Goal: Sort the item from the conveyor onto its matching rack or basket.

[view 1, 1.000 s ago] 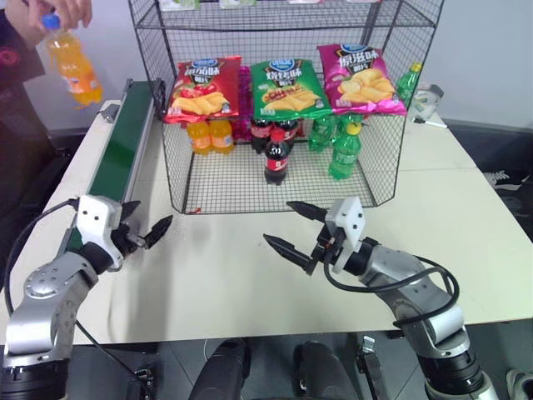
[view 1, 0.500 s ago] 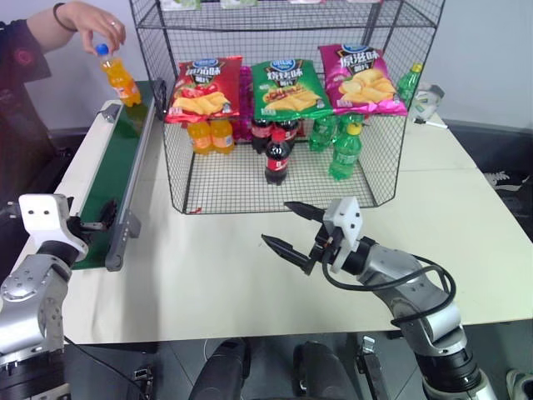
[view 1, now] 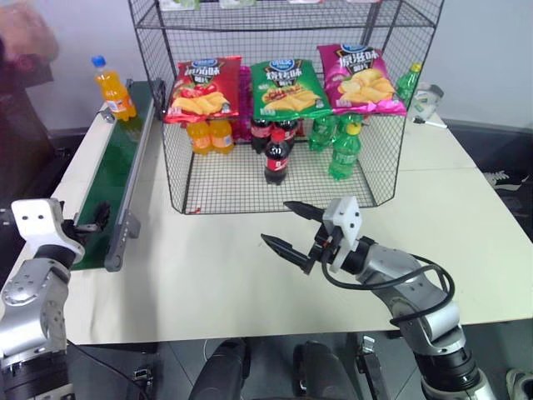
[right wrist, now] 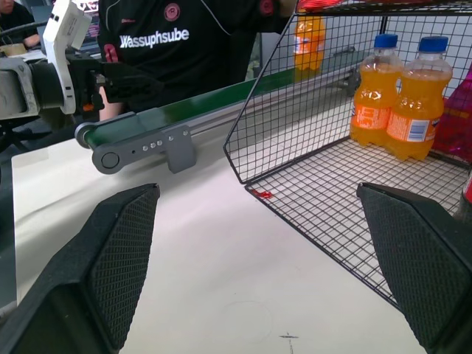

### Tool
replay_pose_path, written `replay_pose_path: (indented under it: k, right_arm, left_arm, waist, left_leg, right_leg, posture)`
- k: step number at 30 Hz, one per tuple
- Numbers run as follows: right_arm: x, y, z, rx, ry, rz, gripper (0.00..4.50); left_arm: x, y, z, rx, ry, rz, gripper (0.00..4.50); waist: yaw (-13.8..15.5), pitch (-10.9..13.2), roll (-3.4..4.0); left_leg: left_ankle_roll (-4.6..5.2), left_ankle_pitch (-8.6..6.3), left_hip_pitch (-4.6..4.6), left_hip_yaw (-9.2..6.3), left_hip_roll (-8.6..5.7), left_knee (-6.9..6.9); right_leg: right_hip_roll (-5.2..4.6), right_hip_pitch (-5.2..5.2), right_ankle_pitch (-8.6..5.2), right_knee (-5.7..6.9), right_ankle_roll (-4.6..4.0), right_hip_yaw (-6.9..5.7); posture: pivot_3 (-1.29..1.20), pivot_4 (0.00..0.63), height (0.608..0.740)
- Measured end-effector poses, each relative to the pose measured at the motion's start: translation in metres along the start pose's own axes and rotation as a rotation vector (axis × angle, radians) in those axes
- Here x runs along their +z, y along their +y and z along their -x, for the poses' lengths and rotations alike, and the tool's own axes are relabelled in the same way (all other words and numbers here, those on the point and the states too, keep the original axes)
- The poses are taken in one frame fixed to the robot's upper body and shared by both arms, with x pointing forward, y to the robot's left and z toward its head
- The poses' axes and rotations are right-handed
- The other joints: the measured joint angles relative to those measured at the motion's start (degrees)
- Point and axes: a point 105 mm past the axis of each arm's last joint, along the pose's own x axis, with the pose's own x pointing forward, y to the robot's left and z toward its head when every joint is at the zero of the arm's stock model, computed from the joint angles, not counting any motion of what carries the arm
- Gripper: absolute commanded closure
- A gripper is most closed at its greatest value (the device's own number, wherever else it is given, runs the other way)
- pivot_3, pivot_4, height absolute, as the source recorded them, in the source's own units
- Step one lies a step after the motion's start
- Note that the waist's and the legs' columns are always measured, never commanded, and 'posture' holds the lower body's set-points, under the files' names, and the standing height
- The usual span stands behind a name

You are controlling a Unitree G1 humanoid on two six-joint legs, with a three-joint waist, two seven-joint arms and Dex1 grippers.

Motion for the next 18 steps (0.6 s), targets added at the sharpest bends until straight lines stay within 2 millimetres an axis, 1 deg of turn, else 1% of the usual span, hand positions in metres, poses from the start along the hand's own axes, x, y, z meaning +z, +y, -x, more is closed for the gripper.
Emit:
replay_pose_path:
  k: [13,18]
  right_arm:
    - [0.0021,0.0001,-0.0010,0.008,-0.004,0.007,0.00]
    - [0.0023,0.0001,-0.0011,0.009,-0.005,0.008,0.00]
  left_arm:
    - [0.0048,0.0045,0.0005,0.032,-0.049,-0.040,0.09]
    - [0.0030,0.0064,0.0020,0.037,-0.045,-0.040,0.09]
  waist:
    - [0.01,0.00,0.00]
    - [-0.01,0.00,0.00]
  left_leg:
    - [0.00,0.00,0.00,0.00,0.00,0.00]
    - [0.00,0.00,0.00,0.00,0.00,0.00]
  right_leg:
    - [0.00,0.00,0.00,0.00,0.00,0.00]
    - [0.00,0.00,0.00,0.00,0.00,0.00]
  posture:
    - [0.00,0.150,0.740]
    - [0.00,0.150,0.740]
